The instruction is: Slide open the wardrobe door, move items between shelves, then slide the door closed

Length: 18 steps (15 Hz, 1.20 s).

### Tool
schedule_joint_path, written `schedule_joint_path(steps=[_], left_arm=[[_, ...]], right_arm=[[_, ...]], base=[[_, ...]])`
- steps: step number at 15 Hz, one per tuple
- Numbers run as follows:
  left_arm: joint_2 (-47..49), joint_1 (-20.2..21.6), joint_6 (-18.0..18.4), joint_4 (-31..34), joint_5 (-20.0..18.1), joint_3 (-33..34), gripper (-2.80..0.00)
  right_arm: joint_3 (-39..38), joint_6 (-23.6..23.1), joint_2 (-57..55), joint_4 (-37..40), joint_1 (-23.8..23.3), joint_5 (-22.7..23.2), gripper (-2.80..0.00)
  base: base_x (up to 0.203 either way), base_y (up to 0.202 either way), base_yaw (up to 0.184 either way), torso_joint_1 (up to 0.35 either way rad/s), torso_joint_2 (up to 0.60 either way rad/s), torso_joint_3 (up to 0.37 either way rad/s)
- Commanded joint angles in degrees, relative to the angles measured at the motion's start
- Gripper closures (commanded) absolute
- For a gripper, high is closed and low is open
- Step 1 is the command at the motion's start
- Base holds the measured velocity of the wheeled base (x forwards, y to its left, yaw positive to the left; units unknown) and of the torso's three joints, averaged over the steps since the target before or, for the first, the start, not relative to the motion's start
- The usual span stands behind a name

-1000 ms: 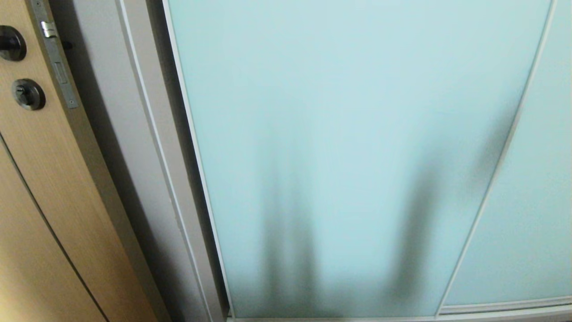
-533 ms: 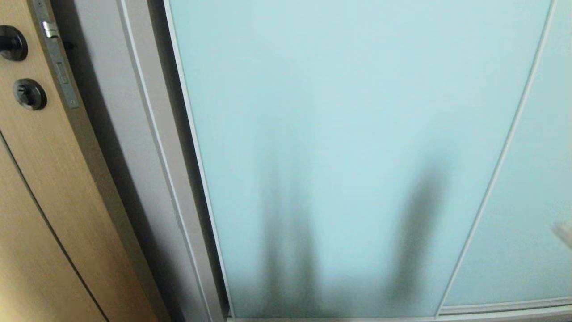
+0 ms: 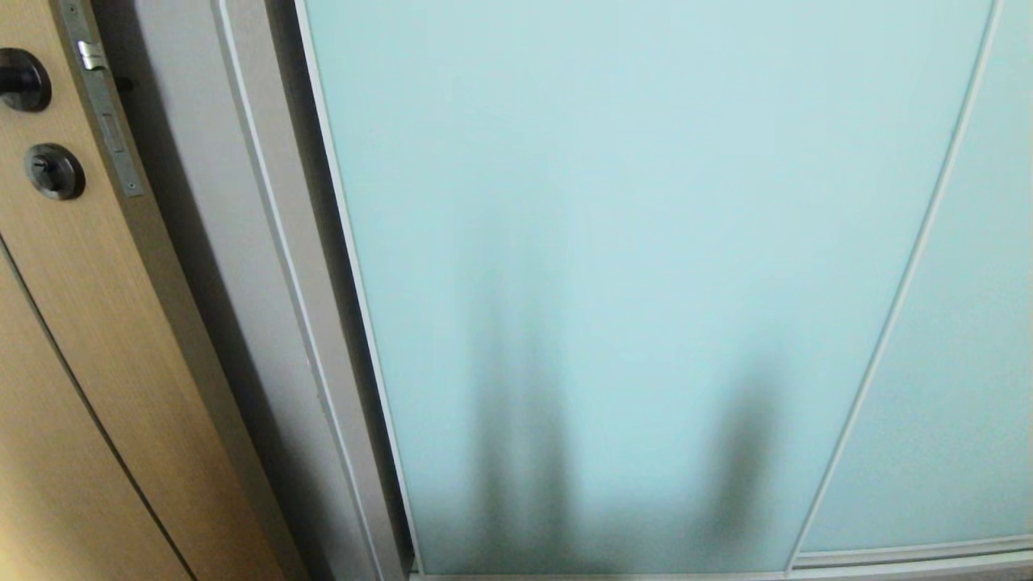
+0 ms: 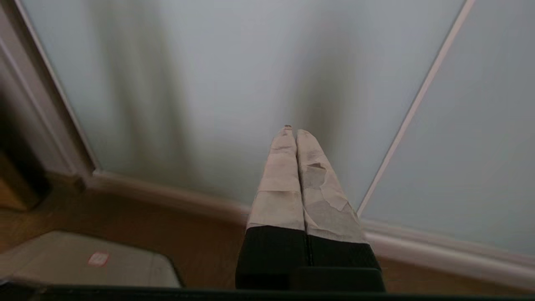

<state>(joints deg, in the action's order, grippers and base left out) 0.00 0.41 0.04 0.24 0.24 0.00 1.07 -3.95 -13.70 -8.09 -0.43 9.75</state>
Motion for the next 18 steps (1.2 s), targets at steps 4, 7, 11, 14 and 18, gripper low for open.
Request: schedule_joint_path(steps=[4, 7, 11, 14, 18], left_arm=[[0.1, 0.0, 0.0, 0.0, 0.0, 0.1, 0.00], [0.1, 0.0, 0.0, 0.0, 0.0, 0.1, 0.00], [0.1, 0.0, 0.0, 0.0, 0.0, 0.0, 0.00], [0.1, 0.0, 0.0, 0.0, 0.0, 0.1, 0.00], [0.1, 0.0, 0.0, 0.0, 0.0, 0.0, 0.00]], right_arm=[[-0.2, 3.9, 13.7, 9.7, 0.3, -10.5, 0.00], [-1.1, 1.2, 13.7, 7.9, 0.3, -9.0, 0.00], [-1.2, 0.4, 13.8, 7.7, 0.3, -8.6, 0.00], [-1.2, 2.9, 13.7, 7.7, 0.3, -9.1, 0.00], [-1.2, 4.1, 13.8, 7.6, 0.3, -9.1, 0.00]], base=[[0.000, 0.000, 0.000, 0.000, 0.00, 0.000], [0.000, 0.000, 0.000, 0.000, 0.00, 0.000], [0.000, 0.000, 0.000, 0.000, 0.00, 0.000], [0.000, 0.000, 0.000, 0.000, 0.00, 0.000], [0.000, 0.000, 0.000, 0.000, 0.00, 0.000]])
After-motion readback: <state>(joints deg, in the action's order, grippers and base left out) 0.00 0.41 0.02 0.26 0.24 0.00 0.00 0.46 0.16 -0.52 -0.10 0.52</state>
